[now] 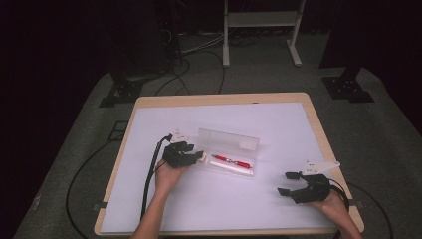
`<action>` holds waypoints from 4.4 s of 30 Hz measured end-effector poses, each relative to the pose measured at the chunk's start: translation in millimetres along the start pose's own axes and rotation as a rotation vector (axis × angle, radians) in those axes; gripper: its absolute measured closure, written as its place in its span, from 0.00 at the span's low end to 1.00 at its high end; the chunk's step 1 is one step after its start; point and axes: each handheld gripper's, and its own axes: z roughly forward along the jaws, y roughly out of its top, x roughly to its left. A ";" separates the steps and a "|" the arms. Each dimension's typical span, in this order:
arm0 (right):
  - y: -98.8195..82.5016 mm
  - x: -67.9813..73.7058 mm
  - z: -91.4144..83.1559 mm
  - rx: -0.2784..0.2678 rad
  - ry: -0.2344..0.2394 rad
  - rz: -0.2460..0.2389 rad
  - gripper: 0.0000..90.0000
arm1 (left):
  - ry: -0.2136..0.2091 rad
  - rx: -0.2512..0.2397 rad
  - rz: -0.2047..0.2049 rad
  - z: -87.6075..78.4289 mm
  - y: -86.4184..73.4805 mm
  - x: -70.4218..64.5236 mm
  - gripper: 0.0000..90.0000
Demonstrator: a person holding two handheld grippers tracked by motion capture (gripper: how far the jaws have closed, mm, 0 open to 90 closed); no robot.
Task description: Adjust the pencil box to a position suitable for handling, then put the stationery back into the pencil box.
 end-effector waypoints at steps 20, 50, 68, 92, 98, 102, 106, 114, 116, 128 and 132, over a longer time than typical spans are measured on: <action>-0.1 -1.0 1.4 0.005 -0.011 0.001 0.29 | 0.014 -0.005 -0.015 -18.2 -12.0 6.6 0.46; -1.2 2.0 3.7 0.022 -0.023 -0.004 0.27 | 0.025 -0.016 -0.027 -47.5 -37.2 11.8 0.31; -2.4 1.0 4.5 0.028 -0.023 -0.002 0.27 | 0.024 -0.010 -0.031 -55.7 -43.5 15.6 0.27; -3.6 1.4 5.3 0.033 -0.026 0.000 0.27 | 0.024 -0.012 -0.060 -66.6 -58.7 23.5 0.21; -3.9 1.8 5.4 0.033 -0.026 0.000 0.27 | 0.036 -0.012 -0.068 -71.1 -64.2 24.4 0.21; -3.7 3.1 5.6 0.033 -0.024 -0.003 0.27 | 0.037 -0.007 -0.067 -73.0 -67.4 25.0 0.21; -3.9 3.7 6.3 0.035 -0.023 -0.001 0.27 | 0.038 -0.007 -0.074 -75.6 -70.7 24.9 0.21; -4.8 4.5 6.6 0.035 -0.026 0.000 0.27 | 0.045 -0.009 -0.086 -82.4 -77.7 26.1 0.20; -5.1 5.3 6.4 0.036 -0.026 -0.002 0.27 | 0.046 -0.010 -0.082 -84.3 -80.0 25.9 0.20; -6.6 10.7 4.4 0.016 -0.031 0.006 0.26 | 0.060 -0.037 -0.100 -98.5 -102.2 26.4 0.18; -7.7 12.6 2.7 0.007 -0.039 0.008 0.24 | 0.066 -0.049 -0.114 -106.2 -107.6 26.4 0.16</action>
